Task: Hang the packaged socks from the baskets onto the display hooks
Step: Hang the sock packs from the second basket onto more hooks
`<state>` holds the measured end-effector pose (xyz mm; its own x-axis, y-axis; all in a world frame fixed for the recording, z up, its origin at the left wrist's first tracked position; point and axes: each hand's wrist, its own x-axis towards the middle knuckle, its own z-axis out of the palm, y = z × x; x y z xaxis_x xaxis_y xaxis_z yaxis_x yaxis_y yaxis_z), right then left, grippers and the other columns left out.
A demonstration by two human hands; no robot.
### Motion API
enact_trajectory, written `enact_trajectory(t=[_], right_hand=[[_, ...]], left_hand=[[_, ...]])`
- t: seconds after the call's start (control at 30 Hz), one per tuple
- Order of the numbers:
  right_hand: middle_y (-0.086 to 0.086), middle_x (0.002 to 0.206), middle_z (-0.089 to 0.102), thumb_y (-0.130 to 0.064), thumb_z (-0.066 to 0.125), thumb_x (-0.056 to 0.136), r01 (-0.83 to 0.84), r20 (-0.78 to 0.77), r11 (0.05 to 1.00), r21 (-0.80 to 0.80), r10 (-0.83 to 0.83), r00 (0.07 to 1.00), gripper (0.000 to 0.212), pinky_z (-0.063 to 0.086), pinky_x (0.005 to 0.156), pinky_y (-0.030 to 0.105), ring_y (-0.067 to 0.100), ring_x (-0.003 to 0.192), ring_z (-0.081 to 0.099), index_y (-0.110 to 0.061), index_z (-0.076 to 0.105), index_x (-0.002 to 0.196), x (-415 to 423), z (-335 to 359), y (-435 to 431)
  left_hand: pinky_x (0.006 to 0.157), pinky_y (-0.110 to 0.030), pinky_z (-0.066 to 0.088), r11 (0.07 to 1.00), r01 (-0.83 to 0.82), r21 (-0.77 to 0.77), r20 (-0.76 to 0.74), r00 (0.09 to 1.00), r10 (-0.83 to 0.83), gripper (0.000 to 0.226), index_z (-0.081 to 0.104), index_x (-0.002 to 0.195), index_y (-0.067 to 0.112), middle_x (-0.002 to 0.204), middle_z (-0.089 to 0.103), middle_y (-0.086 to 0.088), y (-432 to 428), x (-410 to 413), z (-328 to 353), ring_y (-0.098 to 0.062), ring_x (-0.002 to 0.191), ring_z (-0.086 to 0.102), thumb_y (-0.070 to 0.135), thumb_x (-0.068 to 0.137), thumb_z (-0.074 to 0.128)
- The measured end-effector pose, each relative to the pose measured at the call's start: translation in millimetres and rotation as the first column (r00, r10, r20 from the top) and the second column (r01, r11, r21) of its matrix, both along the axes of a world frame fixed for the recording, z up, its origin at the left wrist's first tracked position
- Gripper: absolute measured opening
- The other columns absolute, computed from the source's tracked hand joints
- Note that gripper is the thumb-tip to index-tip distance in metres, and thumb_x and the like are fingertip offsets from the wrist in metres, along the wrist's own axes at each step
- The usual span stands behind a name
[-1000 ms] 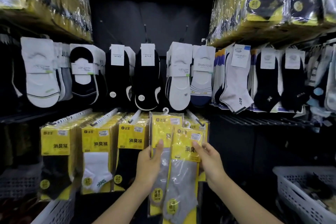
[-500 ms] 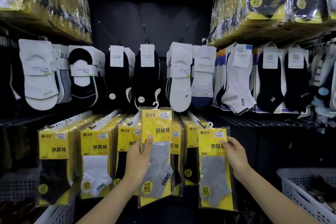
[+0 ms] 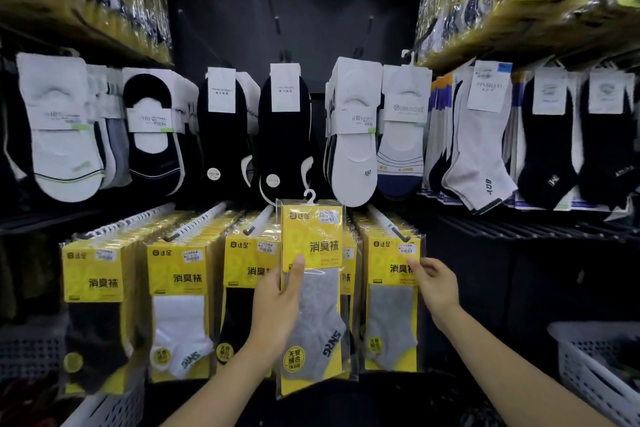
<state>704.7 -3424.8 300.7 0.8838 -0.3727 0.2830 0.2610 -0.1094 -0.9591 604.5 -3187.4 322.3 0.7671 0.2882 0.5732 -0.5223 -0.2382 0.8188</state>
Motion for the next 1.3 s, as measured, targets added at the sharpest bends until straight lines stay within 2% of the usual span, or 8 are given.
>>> enact_trajectory(t=[0.23, 0.5, 0.63, 0.73, 0.87, 1.0, 1.17, 1.3], right_hand=[[0.014, 0.098, 0.065, -0.021, 0.072, 0.083, 0.234, -0.187, 0.972, -0.011, -0.232, 0.955, 0.022, 0.048, 0.075, 0.036, 0.022, 0.081, 0.056, -0.008, 0.057, 0.092, -5.7, -23.5, -6.1], [0.005, 0.09, 0.069, -0.031, 0.052, 0.096, -0.285, -0.018, 0.956, 0.074, 0.287, 0.958, 0.024, 0.053, 0.061, 0.018, 0.01, 0.076, 0.067, -0.011, 0.067, 0.096, -79.8, 10.3, 19.3], [0.002, 0.094, 0.074, -0.031, 0.052, 0.096, -0.413, 0.019, 0.907, 0.082, 0.413, 0.911, 0.023, 0.054, 0.062, 0.016, 0.009, 0.081, 0.072, -0.013, 0.065, 0.103, -107.1, 20.9, 29.6], [0.0, 0.091, 0.074, -0.024, 0.055, 0.095, -0.381, 0.021, 0.916, 0.129, 0.381, 0.924, 0.018, 0.054, 0.063, 0.018, 0.009, 0.079, 0.071, -0.013, 0.064, 0.105, -115.7, 19.2, 25.6], [-0.001, 0.082, 0.073, -0.019, 0.058, 0.093, -0.237, -0.035, 0.957, 0.167, 0.246, 0.969, 0.011, 0.054, 0.063, 0.022, 0.01, 0.073, 0.07, -0.011, 0.065, 0.097, -116.2, 8.3, 4.4], [-0.002, 0.078, 0.069, -0.015, 0.06, 0.093, -0.029, -0.061, 0.984, 0.178, 0.041, 0.997, 0.006, 0.049, 0.054, 0.015, 0.006, 0.068, 0.064, -0.011, 0.064, 0.093, -104.9, 3.8, -24.3], [0.014, 0.094, 0.068, -0.014, 0.06, 0.092, 0.028, -0.041, 0.992, 0.121, -0.024, 0.999, 0.019, 0.054, 0.087, 0.041, 0.024, 0.087, 0.064, -0.002, 0.062, 0.106, -78.8, 21.0, -36.9], [0.018, 0.092, 0.069, -0.013, 0.059, 0.093, -0.037, 0.013, 0.999, -0.008, 0.037, 0.999, 0.015, 0.053, 0.083, 0.043, 0.022, 0.081, 0.063, -0.002, 0.059, 0.104, -58.6, 32.7, -26.4]], left_hand=[[0.037, -0.013, 0.021, 1.0, 0.013, -0.017, -0.016, 1.0, -0.013, 0.029, 0.049, 0.063, 0.029, 0.035, 0.033, 0.01, -4.2, -5.7, -6.6, -0.004, 0.034, 0.025, 0.048, 0.085, 0.047], [0.04, -0.01, 0.027, 0.993, 0.112, -0.042, -0.084, 0.99, -0.115, 0.03, 0.065, 0.079, 0.017, 0.039, 0.041, 0.012, -22.7, -25.3, -22.7, -0.001, 0.038, 0.034, 0.041, 0.09, 0.049], [0.045, -0.018, 0.028, 0.985, 0.174, -0.015, -0.148, 0.973, -0.174, 0.052, 0.062, 0.075, 0.003, 0.055, 0.043, 0.0, -41.9, -32.0, -32.5, -0.013, 0.051, 0.039, 0.053, 0.083, 0.048], [0.044, -0.017, 0.027, 0.968, 0.25, 0.029, -0.193, 0.951, -0.24, 0.04, 0.054, 0.063, 0.02, 0.044, 0.04, 0.013, -60.1, -37.8, -37.1, -0.004, 0.043, 0.035, 0.054, 0.082, 0.047], [0.063, -0.007, 0.045, 0.94, 0.339, -0.046, -0.213, 0.916, -0.341, 0.029, 0.06, 0.112, 0.021, 0.089, 0.069, 0.016, -84.4, -36.8, -39.3, 0.004, 0.077, 0.064, 0.039, 0.091, 0.052], [0.08, -0.009, 0.04, 0.916, 0.394, -0.082, -0.323, 0.858, -0.398, 0.052, 0.034, 0.141, 0.027, 0.129, 0.053, 0.007, -105.4, -32.3, -26.7, 0.001, 0.106, 0.052, 0.043, 0.094, 0.048], [0.093, -0.017, 0.031, 0.9, 0.413, -0.141, -0.328, 0.838, -0.436, 0.058, 0.026, 0.148, 0.019, 0.145, 0.041, -0.001, -129.4, -15.2, -12.1, -0.011, 0.129, 0.041, 0.038, 0.097, 0.045], [0.092, -0.019, 0.034, 0.924, 0.324, -0.204, -0.304, 0.876, -0.374, 0.063, 0.021, 0.15, 0.021, 0.146, 0.039, -0.003, -134.1, 3.6, -12.0, -0.011, 0.123, 0.045, 0.039, 0.095, 0.047]])
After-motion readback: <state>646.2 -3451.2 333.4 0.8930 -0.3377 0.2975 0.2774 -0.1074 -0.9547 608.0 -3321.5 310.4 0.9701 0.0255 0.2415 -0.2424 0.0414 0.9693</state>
